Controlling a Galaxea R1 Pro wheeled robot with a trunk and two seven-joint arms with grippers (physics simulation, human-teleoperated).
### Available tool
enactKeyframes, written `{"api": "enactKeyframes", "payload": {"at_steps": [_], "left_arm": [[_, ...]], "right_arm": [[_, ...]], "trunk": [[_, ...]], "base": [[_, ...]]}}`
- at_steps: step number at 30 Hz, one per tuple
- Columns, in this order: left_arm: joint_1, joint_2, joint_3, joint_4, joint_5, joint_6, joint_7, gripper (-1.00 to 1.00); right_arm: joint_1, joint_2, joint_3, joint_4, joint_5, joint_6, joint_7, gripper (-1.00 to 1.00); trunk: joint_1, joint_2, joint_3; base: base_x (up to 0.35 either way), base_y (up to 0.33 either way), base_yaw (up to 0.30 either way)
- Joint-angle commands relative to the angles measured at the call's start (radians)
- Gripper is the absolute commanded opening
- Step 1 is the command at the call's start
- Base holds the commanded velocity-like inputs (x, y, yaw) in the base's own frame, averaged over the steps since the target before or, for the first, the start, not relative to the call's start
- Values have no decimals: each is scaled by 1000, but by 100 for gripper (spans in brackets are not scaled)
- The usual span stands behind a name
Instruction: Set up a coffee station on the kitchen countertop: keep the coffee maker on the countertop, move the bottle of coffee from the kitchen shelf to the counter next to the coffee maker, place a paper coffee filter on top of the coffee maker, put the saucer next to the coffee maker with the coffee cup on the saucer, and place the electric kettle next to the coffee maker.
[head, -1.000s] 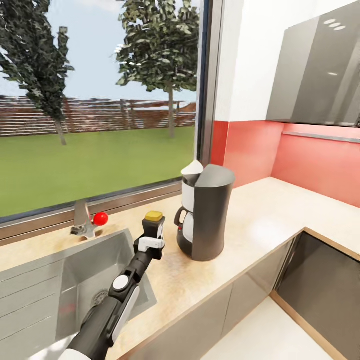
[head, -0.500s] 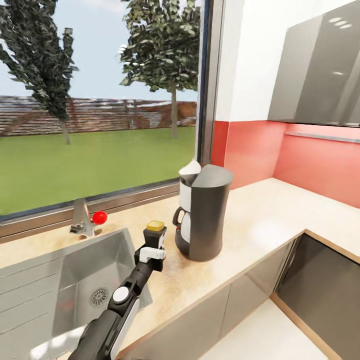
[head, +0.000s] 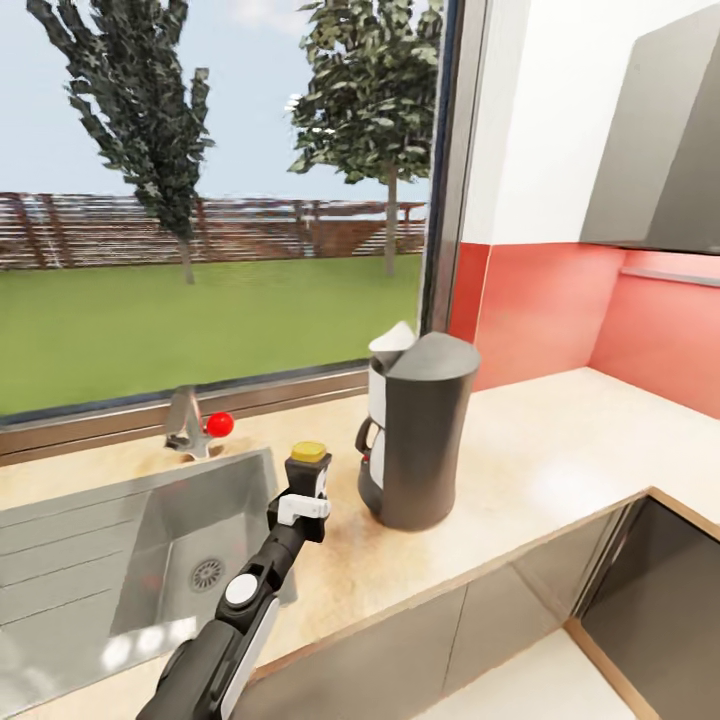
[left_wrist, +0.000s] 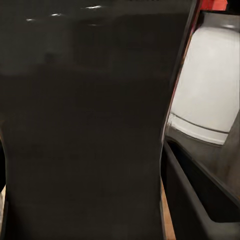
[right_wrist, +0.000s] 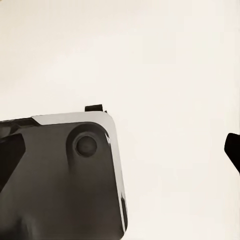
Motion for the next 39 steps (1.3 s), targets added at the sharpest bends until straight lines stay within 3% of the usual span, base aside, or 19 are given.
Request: {"api": "enactKeyframes", "payload": {"at_steps": [1, 10, 21, 39], "left_arm": [[-1, 0, 0, 0, 2, -1, 3, -100], [0, 1, 0, 24, 1, -5, 29, -100], [0, 0, -1, 98, 0, -36, 29, -100], [1, -2, -5, 109, 7, -49, 29, -100]], "right_arm": [[-1, 0, -4, 1, -1, -4, 1, 100], [-1, 0, -4, 1, -1, -4, 1, 100], [-1, -2, -3, 1, -1, -4, 0, 100], [-1, -3, -2, 1, -1, -4, -1, 100]], "trunk": [[1, -2, -2], [1, -2, -2], [1, -2, -2], [1, -2, -2]], "base": [[242, -159, 277], [211, -67, 231], [138, -7, 14], [132, -63, 0]]}}
